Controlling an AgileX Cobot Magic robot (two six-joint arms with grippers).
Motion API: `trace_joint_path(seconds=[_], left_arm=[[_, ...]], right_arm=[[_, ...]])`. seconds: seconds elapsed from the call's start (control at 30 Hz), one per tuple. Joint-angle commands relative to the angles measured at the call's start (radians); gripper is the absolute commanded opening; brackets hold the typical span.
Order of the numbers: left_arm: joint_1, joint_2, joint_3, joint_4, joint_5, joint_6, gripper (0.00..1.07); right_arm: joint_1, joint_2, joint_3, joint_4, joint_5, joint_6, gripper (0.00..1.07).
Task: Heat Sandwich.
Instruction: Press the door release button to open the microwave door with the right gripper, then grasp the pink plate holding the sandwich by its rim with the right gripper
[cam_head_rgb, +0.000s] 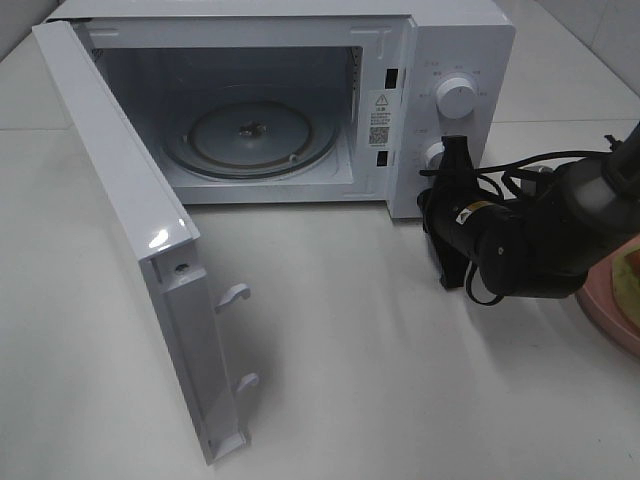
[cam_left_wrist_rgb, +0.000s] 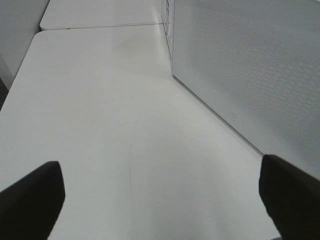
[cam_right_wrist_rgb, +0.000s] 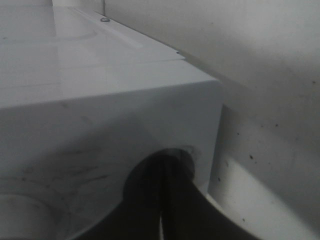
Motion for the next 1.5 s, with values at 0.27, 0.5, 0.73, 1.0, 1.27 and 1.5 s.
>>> trace_joint_path(seconds=[0.27, 0.5, 0.73, 1.0, 1.27, 1.5], left_arm=[[-0.003, -0.026, 0.001, 0.002, -0.008, 0.002, 1.01], [-0.003, -0.026, 0.001, 0.002, -0.008, 0.002, 1.01], [-0.003, -0.026, 0.001, 0.002, -0.008, 0.002, 1.01], [-0.003, -0.026, 0.001, 0.002, -0.008, 0.002, 1.01], [-0.003, -0.026, 0.001, 0.002, -0.008, 0.002, 1.01], [-0.003, -0.026, 0.001, 0.002, -0.008, 0.002, 1.01]], right_arm=[[-0.016, -0.091, 0.063, -0.047, -0.046, 0.02, 0.01], [-0.015, -0.121, 0.117, -0.11, -0.032, 0.056, 0.01], [-0.014, -0.19, 0.208, -0.124, -0.026, 0.063, 0.01], [-0.014, -0.301, 0.307, -0.163, 0.034, 0.054, 0.01], [-0.014, -0.442, 0.32, -0.203, 0.237, -0.039, 0.01], [-0.014, -0.542, 0.319, -0.202, 0.402, -0.222, 0.04]])
